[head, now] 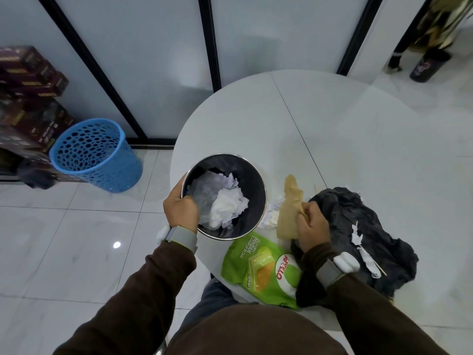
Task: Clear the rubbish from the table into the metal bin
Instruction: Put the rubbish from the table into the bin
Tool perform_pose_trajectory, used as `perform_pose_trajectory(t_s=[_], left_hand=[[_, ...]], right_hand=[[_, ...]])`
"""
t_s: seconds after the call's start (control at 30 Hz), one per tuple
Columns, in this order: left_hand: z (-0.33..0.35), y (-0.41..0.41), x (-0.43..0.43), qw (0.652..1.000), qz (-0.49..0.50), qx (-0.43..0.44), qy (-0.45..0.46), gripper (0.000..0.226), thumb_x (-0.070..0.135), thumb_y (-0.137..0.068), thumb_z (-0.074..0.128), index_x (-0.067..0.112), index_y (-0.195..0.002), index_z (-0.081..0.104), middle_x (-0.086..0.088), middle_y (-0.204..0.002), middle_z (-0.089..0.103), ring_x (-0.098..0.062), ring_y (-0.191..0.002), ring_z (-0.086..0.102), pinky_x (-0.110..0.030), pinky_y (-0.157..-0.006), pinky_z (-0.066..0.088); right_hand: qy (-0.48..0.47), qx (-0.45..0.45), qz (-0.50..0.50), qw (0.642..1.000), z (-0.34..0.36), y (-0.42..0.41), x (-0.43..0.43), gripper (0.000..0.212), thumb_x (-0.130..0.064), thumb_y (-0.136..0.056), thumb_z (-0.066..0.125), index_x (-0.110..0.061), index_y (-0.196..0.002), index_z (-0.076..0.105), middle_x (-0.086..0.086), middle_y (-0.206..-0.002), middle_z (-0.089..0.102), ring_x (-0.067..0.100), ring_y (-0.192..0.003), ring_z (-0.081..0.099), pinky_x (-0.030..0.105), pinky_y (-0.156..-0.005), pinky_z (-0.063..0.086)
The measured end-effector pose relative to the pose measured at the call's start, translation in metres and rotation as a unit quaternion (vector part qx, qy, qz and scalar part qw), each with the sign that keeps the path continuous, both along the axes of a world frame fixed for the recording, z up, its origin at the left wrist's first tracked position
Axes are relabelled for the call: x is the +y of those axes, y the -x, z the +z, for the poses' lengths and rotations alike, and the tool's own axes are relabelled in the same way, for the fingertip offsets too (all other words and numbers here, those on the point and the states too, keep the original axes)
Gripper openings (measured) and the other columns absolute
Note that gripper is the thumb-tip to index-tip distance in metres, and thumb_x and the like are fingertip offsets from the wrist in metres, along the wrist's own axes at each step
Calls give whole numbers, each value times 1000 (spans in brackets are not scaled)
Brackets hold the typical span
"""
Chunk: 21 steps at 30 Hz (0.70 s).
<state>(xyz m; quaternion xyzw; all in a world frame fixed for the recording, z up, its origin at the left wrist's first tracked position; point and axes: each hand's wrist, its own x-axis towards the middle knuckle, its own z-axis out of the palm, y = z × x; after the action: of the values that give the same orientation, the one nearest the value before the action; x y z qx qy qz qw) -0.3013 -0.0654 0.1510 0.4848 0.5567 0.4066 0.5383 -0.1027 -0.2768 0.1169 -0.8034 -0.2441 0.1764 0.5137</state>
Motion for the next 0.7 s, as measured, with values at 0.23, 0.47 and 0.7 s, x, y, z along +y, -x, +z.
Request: perform_pose_trajectory(t_s=[0.23, 0.47, 0.7], left_hand=[[9, -10, -11, 1000, -8, -5, 4, 74, -16, -78, 40, 39, -108, 78, 7, -111, 77, -19, -110, 70, -42, -102, 55], [34, -18, -33, 999, -34, -20, -18, 63, -14, -83, 49, 35, -113, 75, 6, -111, 77, -14, -110, 70, -37, -102, 55], [52, -19, -47, 999, -30, -29, -9, 74, -19, -78, 40, 40, -106, 75, 8, -109, 76, -7, -101, 70, -39, -100, 56]], right_hand=[[-85, -237, 133, 958, 52, 8, 22, 13, -13, -81, 58, -7, -92, 59, 9, -122, 56, 15, -108, 58, 23, -88, 47], [17, -344, 344, 874, 46, 54, 74, 23, -29, -78, 62, -12, -94, 66, 18, -129, 53, 37, -113, 53, 42, -96, 46], [237, -285, 366, 854, 47, 52, 98, 52, -62, -87, 41, -26, -107, 73, 16, -127, 53, 38, -122, 46, 42, -106, 40]])
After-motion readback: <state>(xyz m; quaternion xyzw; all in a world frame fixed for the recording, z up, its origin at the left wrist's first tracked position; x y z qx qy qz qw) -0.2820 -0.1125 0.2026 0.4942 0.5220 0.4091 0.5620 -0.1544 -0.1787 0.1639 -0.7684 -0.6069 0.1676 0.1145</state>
